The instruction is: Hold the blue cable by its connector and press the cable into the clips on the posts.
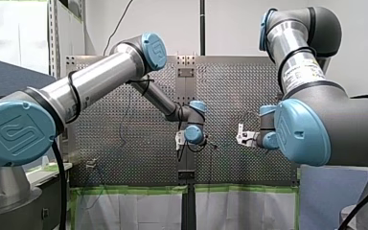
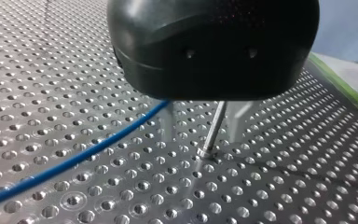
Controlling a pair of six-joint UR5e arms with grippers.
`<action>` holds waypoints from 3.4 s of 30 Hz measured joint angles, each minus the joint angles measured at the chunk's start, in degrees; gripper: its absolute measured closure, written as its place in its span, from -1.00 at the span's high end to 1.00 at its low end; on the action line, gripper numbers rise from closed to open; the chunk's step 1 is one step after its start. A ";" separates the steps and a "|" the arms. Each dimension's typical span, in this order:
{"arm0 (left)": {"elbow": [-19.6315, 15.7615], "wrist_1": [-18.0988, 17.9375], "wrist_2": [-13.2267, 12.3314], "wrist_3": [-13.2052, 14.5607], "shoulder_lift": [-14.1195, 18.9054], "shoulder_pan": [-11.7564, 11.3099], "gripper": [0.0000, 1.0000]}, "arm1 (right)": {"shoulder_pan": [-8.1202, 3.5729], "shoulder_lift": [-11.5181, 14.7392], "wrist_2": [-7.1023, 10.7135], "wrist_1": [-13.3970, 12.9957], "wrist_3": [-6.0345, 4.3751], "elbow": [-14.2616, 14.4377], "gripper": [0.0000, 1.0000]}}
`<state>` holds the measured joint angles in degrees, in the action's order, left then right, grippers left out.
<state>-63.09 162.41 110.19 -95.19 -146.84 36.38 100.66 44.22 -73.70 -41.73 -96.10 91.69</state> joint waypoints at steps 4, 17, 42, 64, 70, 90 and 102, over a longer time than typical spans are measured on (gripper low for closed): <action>0.00 1.51 1.81 1.84 0.00 0.44 0.96 | -0.03 0.00 0.01 -0.14 -0.27 -0.02 -1.00; -1.10 8.08 2.55 3.04 0.37 2.43 0.96 | -0.07 -0.02 0.03 0.31 -0.48 -0.02 -1.00; -11.77 0.68 0.11 -1.90 4.60 6.14 0.96 | -0.54 -0.12 0.04 1.25 -0.34 0.03 -1.00; -12.01 -2.68 1.97 -2.37 4.60 6.08 0.96 | -0.57 -0.14 -0.05 1.16 -0.50 0.03 -1.00; -11.98 -2.57 3.09 -2.37 4.60 6.27 0.96 | -0.77 -0.21 0.08 1.12 -0.73 0.03 -1.00; -13.94 -3.13 7.97 -2.15 7.20 8.47 0.96 | -0.94 -0.31 0.91 1.51 -0.97 0.05 -1.00; -20.12 -8.99 8.52 -2.02 13.41 10.12 0.96 | -0.94 -0.39 0.92 1.71 -0.87 0.04 -1.00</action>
<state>-83.20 153.42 118.71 -97.21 -133.42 46.50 99.72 43.83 -72.78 -40.02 -96.97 91.73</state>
